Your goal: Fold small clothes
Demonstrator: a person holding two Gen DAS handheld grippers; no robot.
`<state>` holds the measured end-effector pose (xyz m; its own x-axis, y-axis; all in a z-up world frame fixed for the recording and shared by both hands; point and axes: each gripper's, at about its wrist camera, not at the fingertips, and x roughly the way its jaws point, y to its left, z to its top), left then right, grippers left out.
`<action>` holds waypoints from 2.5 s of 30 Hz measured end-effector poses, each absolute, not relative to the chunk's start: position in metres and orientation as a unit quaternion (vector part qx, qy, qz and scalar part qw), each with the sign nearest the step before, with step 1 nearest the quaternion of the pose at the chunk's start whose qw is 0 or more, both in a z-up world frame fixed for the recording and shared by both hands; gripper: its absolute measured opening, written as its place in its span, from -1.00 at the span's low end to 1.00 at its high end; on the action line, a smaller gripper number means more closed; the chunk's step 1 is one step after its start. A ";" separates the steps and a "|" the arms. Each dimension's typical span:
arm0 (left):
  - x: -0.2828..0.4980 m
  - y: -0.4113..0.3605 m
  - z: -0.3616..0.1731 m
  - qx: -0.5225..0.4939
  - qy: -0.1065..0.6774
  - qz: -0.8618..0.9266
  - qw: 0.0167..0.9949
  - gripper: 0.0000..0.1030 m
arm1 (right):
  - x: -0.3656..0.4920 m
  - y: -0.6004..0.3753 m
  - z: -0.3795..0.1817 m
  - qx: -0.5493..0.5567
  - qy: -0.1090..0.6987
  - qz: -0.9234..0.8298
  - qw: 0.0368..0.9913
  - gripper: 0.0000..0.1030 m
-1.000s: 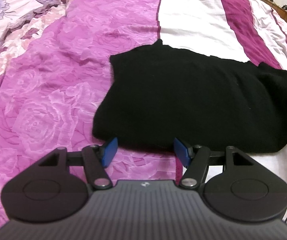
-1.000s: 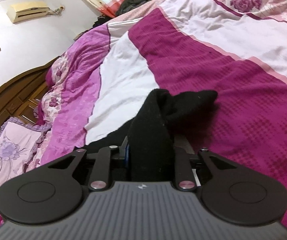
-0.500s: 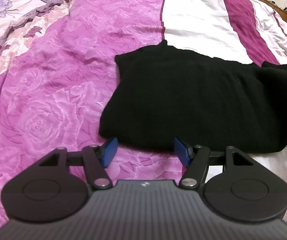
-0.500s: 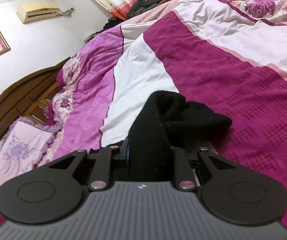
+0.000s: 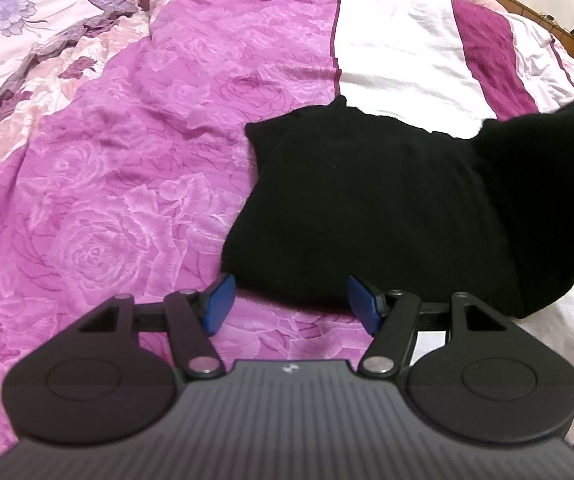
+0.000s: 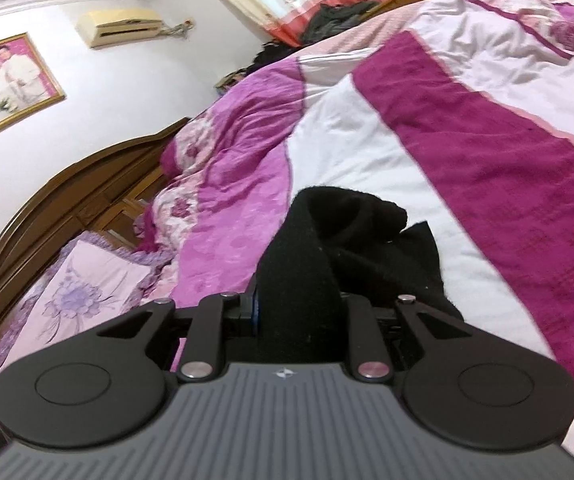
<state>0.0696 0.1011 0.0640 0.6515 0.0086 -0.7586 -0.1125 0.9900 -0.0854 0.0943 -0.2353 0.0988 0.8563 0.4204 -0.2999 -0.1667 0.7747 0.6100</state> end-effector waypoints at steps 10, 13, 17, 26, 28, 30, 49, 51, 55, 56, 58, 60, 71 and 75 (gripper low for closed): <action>0.062 0.115 0.065 -0.078 0.409 0.040 0.908 0.24 | 0.087 -0.160 0.084 0.226 0.252 0.204 0.919 -0.56; 0.059 0.121 0.064 -0.084 0.410 0.043 0.907 0.24 | 0.088 -0.137 0.068 0.205 0.274 0.209 0.916 -0.55; 0.056 0.127 0.061 -0.091 0.411 0.047 0.906 0.24 | 0.091 -0.109 0.044 0.174 0.307 0.202 0.914 -0.51; 0.049 0.134 0.056 -0.107 0.414 0.046 0.903 0.24 | 0.066 -0.098 0.036 0.201 0.320 0.221 0.899 0.22; 0.047 0.133 0.058 -0.110 0.412 0.043 0.904 0.24 | 0.054 -0.103 0.040 0.215 0.321 0.224 0.895 0.23; 0.044 0.131 0.061 -0.110 0.407 0.039 0.906 0.24 | 0.041 -0.111 0.046 0.228 0.316 0.223 0.894 0.25; 0.047 0.060 0.095 -0.027 0.361 -0.033 0.932 0.24 | -0.006 -0.211 0.078 0.254 0.279 0.116 0.919 0.32; 0.054 0.049 0.096 -0.008 0.356 -0.042 0.934 0.24 | -0.006 -0.220 0.076 0.260 0.282 0.105 0.918 0.32; 0.070 0.034 0.095 0.001 0.351 -0.064 0.934 0.24 | -0.006 -0.236 0.070 0.283 0.278 0.096 0.913 0.32; 0.074 0.030 0.095 0.001 0.351 -0.066 0.934 0.24 | -0.005 -0.241 0.068 0.293 0.276 0.094 0.910 0.32; 0.083 0.025 0.093 0.000 0.348 -0.069 0.935 0.24 | -0.005 -0.246 0.064 0.304 0.273 0.095 0.908 0.33; 0.089 0.021 0.091 0.004 0.345 -0.071 0.936 0.24 | -0.003 -0.252 0.060 0.311 0.269 0.093 0.907 0.33; 0.118 -0.003 0.078 0.046 0.308 -0.113 0.943 0.24 | 0.023 -0.254 0.039 0.328 0.282 0.085 0.897 0.33; 0.127 -0.011 0.068 0.076 0.306 -0.130 0.940 0.24 | 0.032 -0.254 0.030 0.337 0.287 0.083 0.893 0.34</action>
